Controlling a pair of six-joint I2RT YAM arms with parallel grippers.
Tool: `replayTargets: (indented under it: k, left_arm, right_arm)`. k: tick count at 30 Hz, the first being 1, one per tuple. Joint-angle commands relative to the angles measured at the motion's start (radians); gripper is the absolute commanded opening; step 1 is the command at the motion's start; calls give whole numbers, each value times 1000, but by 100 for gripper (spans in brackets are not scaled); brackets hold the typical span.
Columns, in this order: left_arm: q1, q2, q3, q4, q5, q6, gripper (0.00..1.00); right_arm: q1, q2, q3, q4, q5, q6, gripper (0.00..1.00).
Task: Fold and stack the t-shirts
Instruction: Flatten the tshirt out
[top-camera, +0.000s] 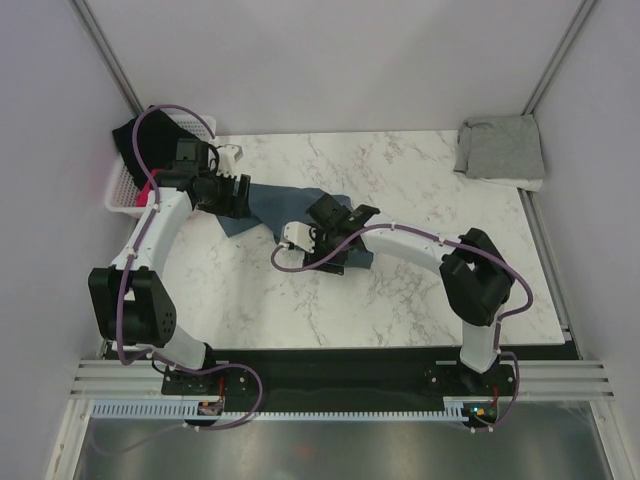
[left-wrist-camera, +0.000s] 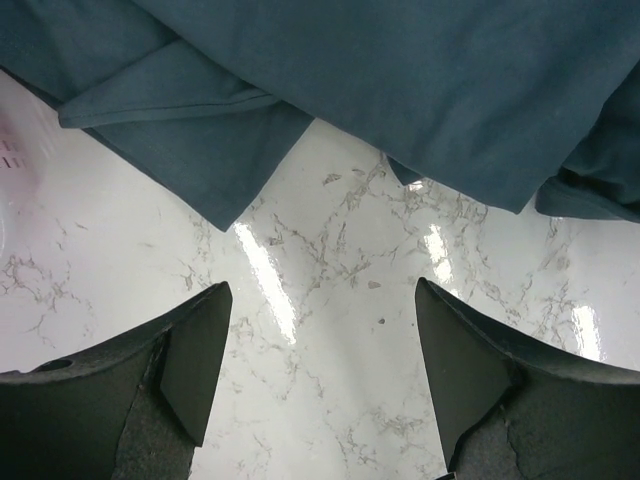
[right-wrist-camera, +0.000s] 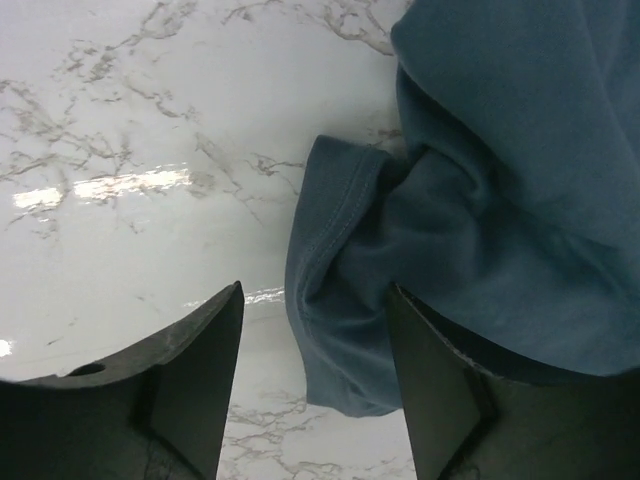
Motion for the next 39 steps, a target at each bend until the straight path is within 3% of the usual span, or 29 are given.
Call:
replayTargets:
  k: [1,2,5,13,17,25,28,29,31,32,33,34,36,37,39]
  left_arm:
    - [9,-11,5,32,-21,35,81]
    - [9,-10,10,32,-21,35,81]
    - [9,0,16,32,-21,35,81]
    - [11,7,35,37,-34,-11,82]
    - [11,1,30,37,-44,-16,82]
    - [12,15,33,37,-42,-21,82]
    - [12,42,58,37,-33,-28,82]
    - [12,49,64,37,-31,-31,82]
    - [12,70,74,35,-12,-39,82]
    - [12,76,87,34,-7,-42,82]
    - [12,82,90,35,10,-47,82]
    - [12,99,97,35,16,-51,82]
    - [12,113,107,31,37,-57,82]
    - [12,125,116,26,44,-62,82]
    - [12,133,121,24,56,-61,82]
  right_arm:
    - [9,23,12,43,86,-26,66]
    - [8,23,12,48,97,-26,56]
    - [9,22,9,71,158,-33,49]
    - [15,45,-11,69,234,-78,51]
    - [18,29,-10,92,284,-86,0]
    - [-83,-171,105,95,350,-58,0]
    - [-256,-251,115,92,329,-14,0]
    - [-384,-277,103,95,315,0,0]
    - [-522,-285,81,115,295,78,0]
    - [-643,-270,63,120,278,109,6]
    - [-687,-250,69,83,268,143,16]
    - [-721,-201,99,44,261,193,46]
    - [-718,-185,112,-50,193,233,61]
    - [-694,-216,83,-49,162,249,76]
    - [-641,-256,37,-18,148,229,81]
